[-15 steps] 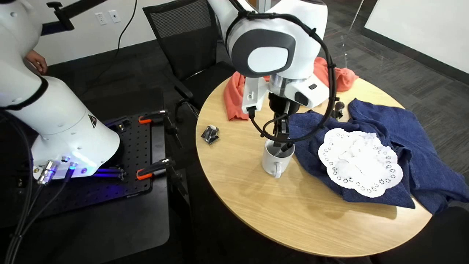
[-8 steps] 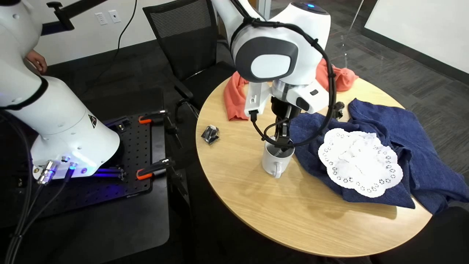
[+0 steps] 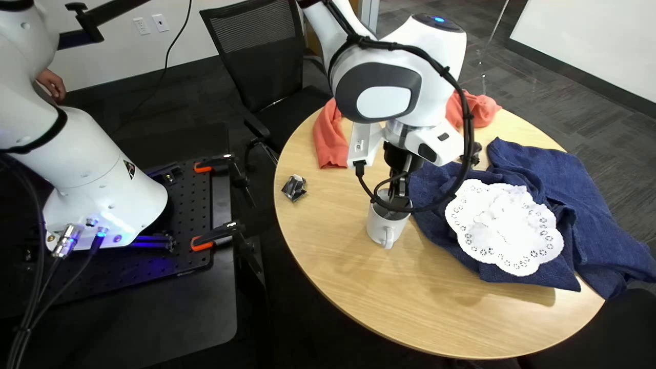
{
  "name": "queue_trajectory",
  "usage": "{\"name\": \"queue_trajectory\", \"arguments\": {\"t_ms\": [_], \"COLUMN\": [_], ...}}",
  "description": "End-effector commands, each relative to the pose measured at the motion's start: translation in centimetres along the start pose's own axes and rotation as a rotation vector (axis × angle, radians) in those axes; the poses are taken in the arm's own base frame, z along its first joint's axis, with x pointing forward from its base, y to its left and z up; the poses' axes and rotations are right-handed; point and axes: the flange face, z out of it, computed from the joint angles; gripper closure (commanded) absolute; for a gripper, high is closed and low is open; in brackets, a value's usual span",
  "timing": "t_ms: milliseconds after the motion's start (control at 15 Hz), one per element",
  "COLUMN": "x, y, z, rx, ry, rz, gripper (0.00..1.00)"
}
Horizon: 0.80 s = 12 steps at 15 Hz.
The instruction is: Take the marker in the cup and put it on the table
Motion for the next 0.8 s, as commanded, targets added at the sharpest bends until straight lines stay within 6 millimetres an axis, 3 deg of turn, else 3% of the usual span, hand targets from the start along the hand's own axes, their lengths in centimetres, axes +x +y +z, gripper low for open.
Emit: {"name": "queue_trajectory", "arguments": {"t_ms": [0,533,733], "x": [1.1,1.8,2.2], "y": [0.2,0.4,0.6], "z": [0.6,1.8,2.1], "rx": [0.014,0.029,0.029], "ry": [0.021,0.026,0.032], "rz": [0.003,0.005,0.008], "gripper": [0.56,0.53,0.59]}}
